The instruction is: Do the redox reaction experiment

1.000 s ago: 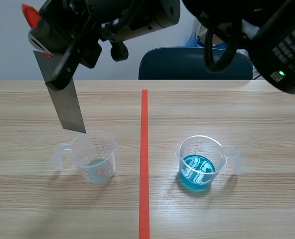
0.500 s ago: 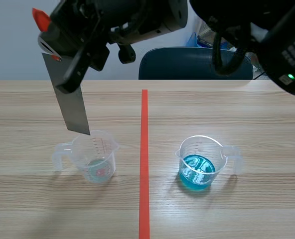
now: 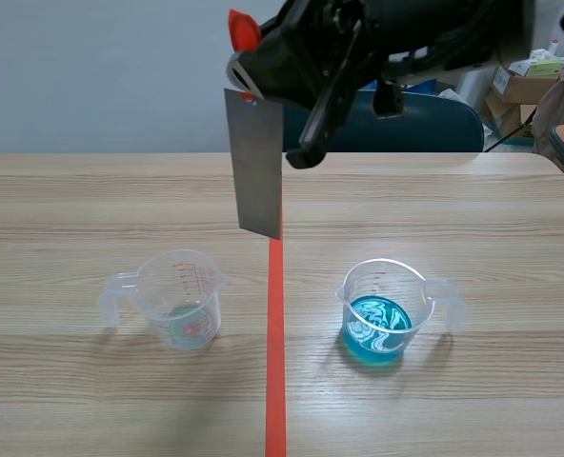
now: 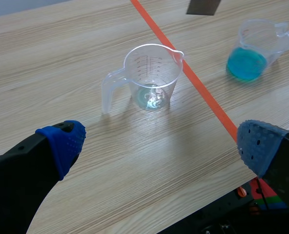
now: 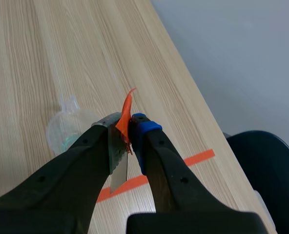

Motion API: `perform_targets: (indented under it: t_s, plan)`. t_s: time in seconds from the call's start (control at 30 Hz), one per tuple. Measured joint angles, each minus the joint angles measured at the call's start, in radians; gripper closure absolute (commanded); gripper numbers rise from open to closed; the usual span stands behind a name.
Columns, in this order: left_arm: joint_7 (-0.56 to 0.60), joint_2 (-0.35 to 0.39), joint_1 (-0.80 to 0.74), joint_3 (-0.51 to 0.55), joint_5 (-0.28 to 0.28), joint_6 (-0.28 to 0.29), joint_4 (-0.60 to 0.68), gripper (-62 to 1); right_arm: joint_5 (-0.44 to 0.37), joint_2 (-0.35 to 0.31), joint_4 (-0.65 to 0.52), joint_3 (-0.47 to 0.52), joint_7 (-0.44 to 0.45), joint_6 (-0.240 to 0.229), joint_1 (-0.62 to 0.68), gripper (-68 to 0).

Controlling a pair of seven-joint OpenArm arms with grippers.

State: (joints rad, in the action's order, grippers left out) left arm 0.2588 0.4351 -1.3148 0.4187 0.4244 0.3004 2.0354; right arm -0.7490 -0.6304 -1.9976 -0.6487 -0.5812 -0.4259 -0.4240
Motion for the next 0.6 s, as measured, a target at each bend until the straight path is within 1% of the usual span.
perform_targets:
  t_s: [0.07,0.1,0.13,0.2,0.3,0.37,0.47,0.6]
  plan:
    - [0.0,0.0,0.0,0.0,0.0,0.0,0.0,-62.3,0.0,-0.036,-0.032,0.038,0.003,-0.002,0.039,-0.8]
    - [0.0,0.0,0.0,0.0,0.0,0.0,0.0,-62.3,-0.002,-0.056,-0.051,0.061,0.008,-0.01,0.06,-0.8]
    - [0.0,0.0,0.0,0.0,0.0,0.0,0.0,-62.3,-0.01,-0.075,-0.07,0.085,0.009,-0.018,0.081,-0.8]
    - [0.0,0.0,0.0,0.0,0.0,0.0,0.0,-62.3,-0.027,-0.111,-0.104,0.136,0.021,-0.019,0.128,-0.8]
    - [0.0,0.0,0.0,0.0,0.0,0.0,0.0,-62.3,-0.026,-0.155,-0.145,0.215,0.036,-0.03,0.204,-0.8]
    - [0.0,0.0,0.0,0.0,0.0,0.0,0.0,-62.3,-0.026,-0.172,-0.162,0.264,0.042,-0.053,0.257,-0.8]
    - [0.0,0.0,0.0,0.0,0.0,0.0,0.0,-62.3,-0.026,-0.191,-0.179,0.331,0.046,-0.069,0.34,-0.8]
    - [0.0,0.0,0.0,0.0,0.0,0.0,0.0,-62.3,-0.026,-0.195,-0.195,0.423,0.049,-0.115,0.445,-0.8]
